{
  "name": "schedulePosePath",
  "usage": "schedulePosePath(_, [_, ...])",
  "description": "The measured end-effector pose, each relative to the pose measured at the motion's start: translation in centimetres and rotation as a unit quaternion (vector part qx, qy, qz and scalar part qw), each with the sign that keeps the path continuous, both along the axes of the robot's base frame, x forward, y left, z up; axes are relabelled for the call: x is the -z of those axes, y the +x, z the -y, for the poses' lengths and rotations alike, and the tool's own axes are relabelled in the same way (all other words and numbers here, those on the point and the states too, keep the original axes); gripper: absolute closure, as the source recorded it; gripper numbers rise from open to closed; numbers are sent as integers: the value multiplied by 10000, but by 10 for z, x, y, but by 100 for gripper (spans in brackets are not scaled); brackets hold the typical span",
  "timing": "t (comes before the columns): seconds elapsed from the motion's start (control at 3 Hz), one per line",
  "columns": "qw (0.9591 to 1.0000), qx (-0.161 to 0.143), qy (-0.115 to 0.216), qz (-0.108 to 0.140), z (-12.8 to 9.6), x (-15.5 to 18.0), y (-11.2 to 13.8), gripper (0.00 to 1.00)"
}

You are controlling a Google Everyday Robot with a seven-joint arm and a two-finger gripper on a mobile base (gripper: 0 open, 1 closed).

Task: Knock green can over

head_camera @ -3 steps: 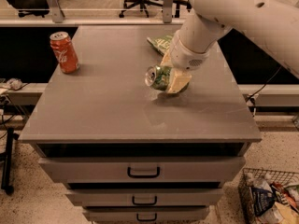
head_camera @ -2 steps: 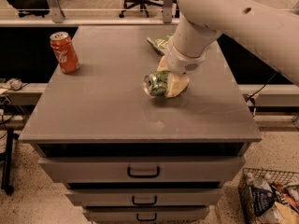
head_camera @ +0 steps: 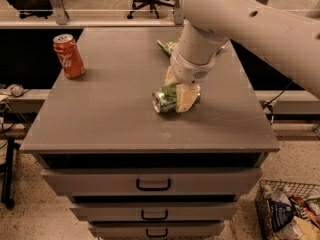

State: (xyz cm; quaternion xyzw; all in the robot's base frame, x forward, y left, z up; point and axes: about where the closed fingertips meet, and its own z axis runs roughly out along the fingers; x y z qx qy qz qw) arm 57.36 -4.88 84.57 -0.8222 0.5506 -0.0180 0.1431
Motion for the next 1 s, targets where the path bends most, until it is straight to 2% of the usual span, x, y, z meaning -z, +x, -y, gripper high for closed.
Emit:
schedulePosePath(0.33, [10000,-95,-24,-12,-2,-2,-1,12])
schedulePosePath(0.67, [9999,-147,-31,0,-3,-5,-1,0])
schedulePosePath(1.0, [9999,-148,-26,6,-2,-8,0,0])
